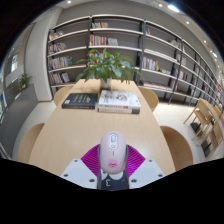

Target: Arrange mouse

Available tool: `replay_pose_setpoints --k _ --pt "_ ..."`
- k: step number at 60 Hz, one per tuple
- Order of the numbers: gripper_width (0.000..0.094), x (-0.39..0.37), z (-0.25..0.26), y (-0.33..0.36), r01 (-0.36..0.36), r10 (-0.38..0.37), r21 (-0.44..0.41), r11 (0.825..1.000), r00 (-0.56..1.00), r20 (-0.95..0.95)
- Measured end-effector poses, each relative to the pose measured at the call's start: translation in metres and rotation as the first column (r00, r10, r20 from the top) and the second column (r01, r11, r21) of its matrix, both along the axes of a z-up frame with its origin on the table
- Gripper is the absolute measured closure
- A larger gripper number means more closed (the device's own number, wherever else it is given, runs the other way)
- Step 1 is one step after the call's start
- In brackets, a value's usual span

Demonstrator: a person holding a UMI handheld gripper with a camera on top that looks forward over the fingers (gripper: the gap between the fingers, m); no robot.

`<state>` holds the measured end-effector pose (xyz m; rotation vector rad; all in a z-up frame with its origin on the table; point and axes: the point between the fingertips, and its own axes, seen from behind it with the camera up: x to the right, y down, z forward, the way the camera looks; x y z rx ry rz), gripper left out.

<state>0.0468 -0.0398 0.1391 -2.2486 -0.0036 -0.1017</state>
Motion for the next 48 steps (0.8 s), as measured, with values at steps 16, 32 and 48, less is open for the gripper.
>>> replay_pose_setpoints --k 16,32,48 --pt "0.0599 -0.008 -0.142 -0.051 -0.002 -0.006 -0.232 0.973 0.999 -0.034" --pt "0.0399 -0.011 -0.153 -0.055 0.010 -0.037 -0.237 0.971 0.994 -0.108" --pt "0.0198 -0.026 -0.093 -0.063 -0.045 0.028 -0.206 0.978 0.996 -0.086"
